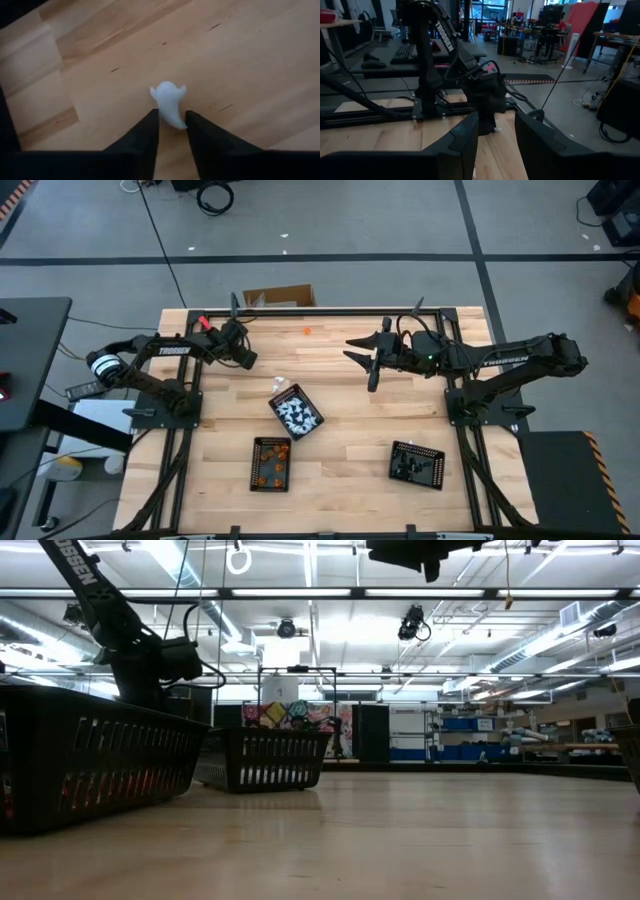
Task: Sort Halloween decoration
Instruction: Put the white ghost toy into the middle black basket
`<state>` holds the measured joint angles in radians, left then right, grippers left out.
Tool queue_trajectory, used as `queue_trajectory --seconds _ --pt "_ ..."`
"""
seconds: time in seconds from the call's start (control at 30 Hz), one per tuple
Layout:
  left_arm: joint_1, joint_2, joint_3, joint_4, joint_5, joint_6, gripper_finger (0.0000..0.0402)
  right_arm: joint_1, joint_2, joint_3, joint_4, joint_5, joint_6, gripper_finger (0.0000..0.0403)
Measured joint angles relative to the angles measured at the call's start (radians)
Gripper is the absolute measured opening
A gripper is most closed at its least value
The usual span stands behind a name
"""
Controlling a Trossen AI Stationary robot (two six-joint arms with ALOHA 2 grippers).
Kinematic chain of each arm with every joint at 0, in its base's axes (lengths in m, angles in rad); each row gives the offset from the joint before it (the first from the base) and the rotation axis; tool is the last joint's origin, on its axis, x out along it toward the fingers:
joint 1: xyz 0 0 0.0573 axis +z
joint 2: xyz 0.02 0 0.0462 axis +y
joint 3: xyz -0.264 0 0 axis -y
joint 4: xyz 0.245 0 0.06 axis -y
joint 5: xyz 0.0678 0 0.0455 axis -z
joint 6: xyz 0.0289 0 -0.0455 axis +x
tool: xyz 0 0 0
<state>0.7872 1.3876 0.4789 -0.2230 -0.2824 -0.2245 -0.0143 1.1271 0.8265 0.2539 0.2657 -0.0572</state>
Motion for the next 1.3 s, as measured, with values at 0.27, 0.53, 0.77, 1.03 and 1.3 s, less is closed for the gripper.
queue_trajectory --seconds 0.27,0.53,0.77,1.03,1.3 --pt "0.000 0.002 -0.002 -0.001 0.003 0.005 0.0015 0.001 0.000 0.000 -0.001 0.000 -0.006 0.0135" --pt "-0.012 -0.020 -0.007 0.006 -0.011 0.058 0.0000 0.000 0.000 0.000 -0.013 0.001 -0.017 0.0135" --pt "-0.072 -0.148 -0.008 -0.003 0.006 0.051 0.0000 0.000 0.000 0.000 -0.016 0.012 -0.017 0.0135" --pt "-0.070 -0.143 -0.007 0.084 0.047 0.005 0.0054 -0.006 0.000 0.000 0.014 0.021 -0.017 0.0135" --pt "-0.007 0.021 0.079 0.075 0.049 -0.010 0.0163 -0.001 0.000 0.000 0.015 0.021 -0.014 0.0135"
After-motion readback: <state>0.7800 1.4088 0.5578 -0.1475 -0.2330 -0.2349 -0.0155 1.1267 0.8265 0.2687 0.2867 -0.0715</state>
